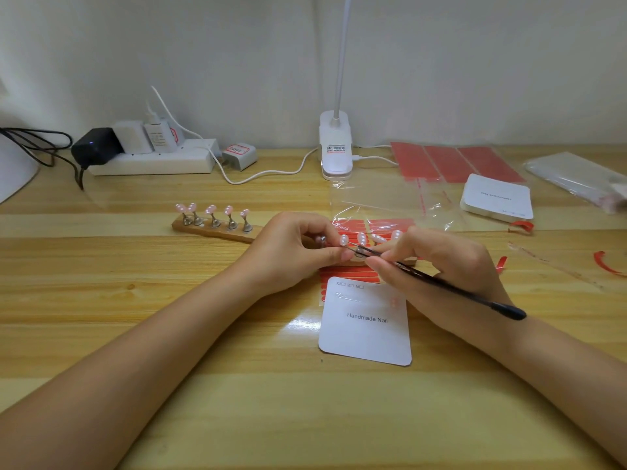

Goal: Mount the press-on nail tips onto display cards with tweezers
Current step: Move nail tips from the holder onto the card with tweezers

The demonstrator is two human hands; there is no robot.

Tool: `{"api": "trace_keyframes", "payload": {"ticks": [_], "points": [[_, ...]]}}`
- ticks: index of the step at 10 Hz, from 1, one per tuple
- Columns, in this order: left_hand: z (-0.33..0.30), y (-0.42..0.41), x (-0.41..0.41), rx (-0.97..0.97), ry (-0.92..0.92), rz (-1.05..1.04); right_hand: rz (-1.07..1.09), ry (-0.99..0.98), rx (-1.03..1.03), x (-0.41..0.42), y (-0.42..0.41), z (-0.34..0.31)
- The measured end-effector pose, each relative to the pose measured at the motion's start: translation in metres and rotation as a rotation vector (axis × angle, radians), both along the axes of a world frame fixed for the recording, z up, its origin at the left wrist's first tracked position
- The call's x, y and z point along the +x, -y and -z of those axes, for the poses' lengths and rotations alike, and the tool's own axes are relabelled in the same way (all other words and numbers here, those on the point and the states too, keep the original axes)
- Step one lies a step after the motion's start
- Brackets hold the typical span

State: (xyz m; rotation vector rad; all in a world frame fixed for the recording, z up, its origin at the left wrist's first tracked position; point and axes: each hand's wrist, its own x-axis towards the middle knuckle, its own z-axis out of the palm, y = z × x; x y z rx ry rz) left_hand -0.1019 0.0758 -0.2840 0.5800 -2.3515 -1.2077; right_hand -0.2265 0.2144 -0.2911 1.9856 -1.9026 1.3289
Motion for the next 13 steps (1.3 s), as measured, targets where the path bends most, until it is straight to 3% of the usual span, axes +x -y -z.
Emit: {"api": "trace_keyframes", "payload": {"ticks": [2, 7, 13], "points": [[0.0009, 0.0004, 0.0003, 0.001, 0.001, 0.013, 0.004, 0.087, -0.13, 0.0001, 0.0035, 0.0038], [0.0021, 0.0018, -0.0006, -0.005, -0.003, 0.013, 0.033, 0.384, -0.064, 0.0004, 0.005, 0.0067], [0.0024, 0.0017, -0.0008, -0.05, -0.008, 0.003, 0.037, 0.488, -0.037, 0.0007, 0.0073, 0.0021]]}}
